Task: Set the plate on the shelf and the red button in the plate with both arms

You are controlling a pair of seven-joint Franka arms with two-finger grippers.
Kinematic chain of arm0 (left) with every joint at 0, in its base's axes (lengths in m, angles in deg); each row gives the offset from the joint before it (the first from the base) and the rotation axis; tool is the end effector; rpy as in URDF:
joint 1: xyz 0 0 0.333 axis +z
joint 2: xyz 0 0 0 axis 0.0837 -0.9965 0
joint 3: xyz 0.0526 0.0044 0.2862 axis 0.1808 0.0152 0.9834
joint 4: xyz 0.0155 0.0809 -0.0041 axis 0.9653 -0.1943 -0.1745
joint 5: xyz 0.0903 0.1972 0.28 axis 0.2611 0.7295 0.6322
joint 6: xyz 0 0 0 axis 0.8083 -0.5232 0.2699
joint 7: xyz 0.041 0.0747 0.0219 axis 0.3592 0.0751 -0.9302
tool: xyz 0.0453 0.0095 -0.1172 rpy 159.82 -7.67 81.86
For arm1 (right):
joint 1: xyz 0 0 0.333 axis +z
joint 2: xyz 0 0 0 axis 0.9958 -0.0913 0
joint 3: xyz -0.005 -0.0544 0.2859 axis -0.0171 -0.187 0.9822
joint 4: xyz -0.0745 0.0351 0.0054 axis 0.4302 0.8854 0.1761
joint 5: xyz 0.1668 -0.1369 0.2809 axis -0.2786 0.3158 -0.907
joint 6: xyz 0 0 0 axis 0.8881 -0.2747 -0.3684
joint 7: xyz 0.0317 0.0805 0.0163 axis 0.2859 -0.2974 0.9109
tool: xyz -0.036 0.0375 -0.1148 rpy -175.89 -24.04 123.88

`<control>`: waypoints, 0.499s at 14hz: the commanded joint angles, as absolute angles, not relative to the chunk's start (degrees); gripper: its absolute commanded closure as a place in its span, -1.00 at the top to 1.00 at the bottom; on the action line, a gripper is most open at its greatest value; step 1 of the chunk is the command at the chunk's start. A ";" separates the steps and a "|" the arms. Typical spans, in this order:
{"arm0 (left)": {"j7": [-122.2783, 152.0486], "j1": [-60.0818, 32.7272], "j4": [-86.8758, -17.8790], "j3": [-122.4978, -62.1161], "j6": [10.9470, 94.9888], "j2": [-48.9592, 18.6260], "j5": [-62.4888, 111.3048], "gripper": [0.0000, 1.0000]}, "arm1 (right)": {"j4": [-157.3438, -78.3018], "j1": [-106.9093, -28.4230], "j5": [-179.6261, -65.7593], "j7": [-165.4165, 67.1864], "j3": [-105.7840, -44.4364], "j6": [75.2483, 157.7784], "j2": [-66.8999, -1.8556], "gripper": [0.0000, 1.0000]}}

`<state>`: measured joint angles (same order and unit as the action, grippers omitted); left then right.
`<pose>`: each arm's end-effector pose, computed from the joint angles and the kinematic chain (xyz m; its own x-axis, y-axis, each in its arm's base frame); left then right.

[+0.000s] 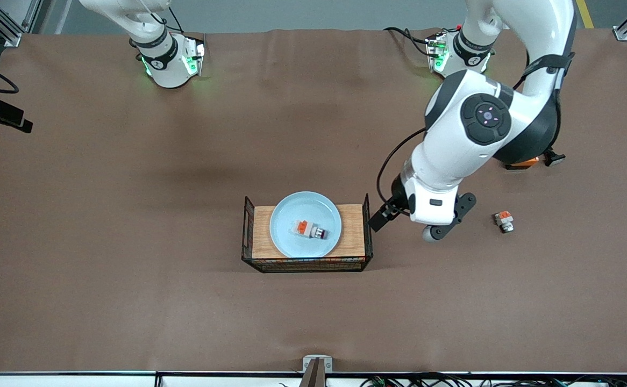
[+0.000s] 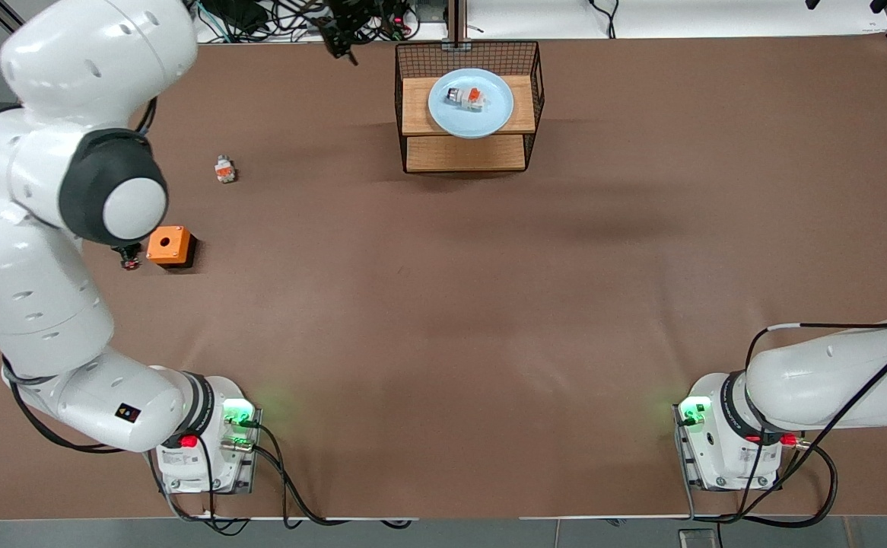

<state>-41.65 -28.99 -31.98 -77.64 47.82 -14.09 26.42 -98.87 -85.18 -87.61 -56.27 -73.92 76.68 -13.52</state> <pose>0.5780 -0.3081 0.4511 0.7923 0.6065 -0.0656 0.6068 -0.7724 0.1875 0.4978 -0.0351 0.6109 0.9864 -0.1100 -0.1222 -0.1138 -0.9932 -0.0242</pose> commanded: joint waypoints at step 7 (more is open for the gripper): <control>-10.96 -18.62 -43.90 -77.41 44.54 -2.83 25.93 0.99 | -108.45 -80.65 -87.17 -57.05 -77.64 80.87 -5.38 1.00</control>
<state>-18.13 -21.18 -41.23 -77.43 46.77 -6.81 26.42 -106.60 -83.46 -87.55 -56.27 -74.71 79.83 -6.85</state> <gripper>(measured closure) 0.000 0.000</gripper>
